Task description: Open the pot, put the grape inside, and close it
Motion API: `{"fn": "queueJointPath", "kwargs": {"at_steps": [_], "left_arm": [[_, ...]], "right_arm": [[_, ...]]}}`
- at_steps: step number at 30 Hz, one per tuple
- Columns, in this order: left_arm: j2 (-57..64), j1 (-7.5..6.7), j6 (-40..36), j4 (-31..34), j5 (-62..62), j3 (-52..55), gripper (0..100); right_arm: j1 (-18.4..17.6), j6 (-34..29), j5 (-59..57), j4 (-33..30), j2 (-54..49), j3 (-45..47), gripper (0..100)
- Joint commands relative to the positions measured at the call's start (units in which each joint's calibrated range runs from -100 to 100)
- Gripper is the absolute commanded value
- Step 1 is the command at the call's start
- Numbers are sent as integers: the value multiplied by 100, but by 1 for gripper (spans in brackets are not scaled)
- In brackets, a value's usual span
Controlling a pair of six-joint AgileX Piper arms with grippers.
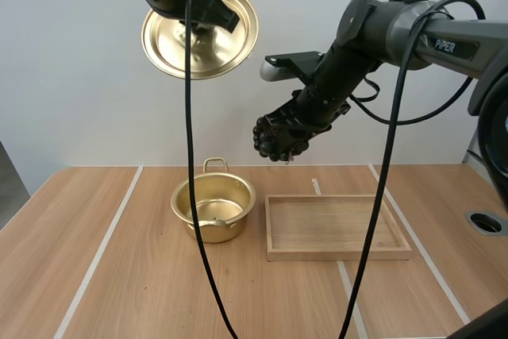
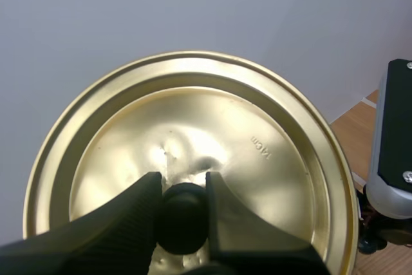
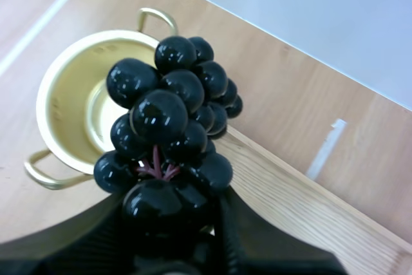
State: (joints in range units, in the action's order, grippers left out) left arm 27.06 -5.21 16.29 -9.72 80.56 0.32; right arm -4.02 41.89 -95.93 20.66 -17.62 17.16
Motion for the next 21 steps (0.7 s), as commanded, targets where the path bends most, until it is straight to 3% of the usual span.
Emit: {"fn": "queueJointPath", "kwargs": {"at_steps": [1,6,15,21], "left_arm": [[218,-3,-54,-200,-223,-191,0],[498,-3,-54,-369,-241,-421,0],[1018,-3,-54,-438,-316,-674,0],[1315,-3,-54,-438,-332,-689,0]], "right_arm": [[-10,169,-141,322,-90,-105,0],[-51,300,-146,519,-90,-105,0],[-698,260,68,519,187,-105,0],[-927,206,235,519,707,-105,0]]}}
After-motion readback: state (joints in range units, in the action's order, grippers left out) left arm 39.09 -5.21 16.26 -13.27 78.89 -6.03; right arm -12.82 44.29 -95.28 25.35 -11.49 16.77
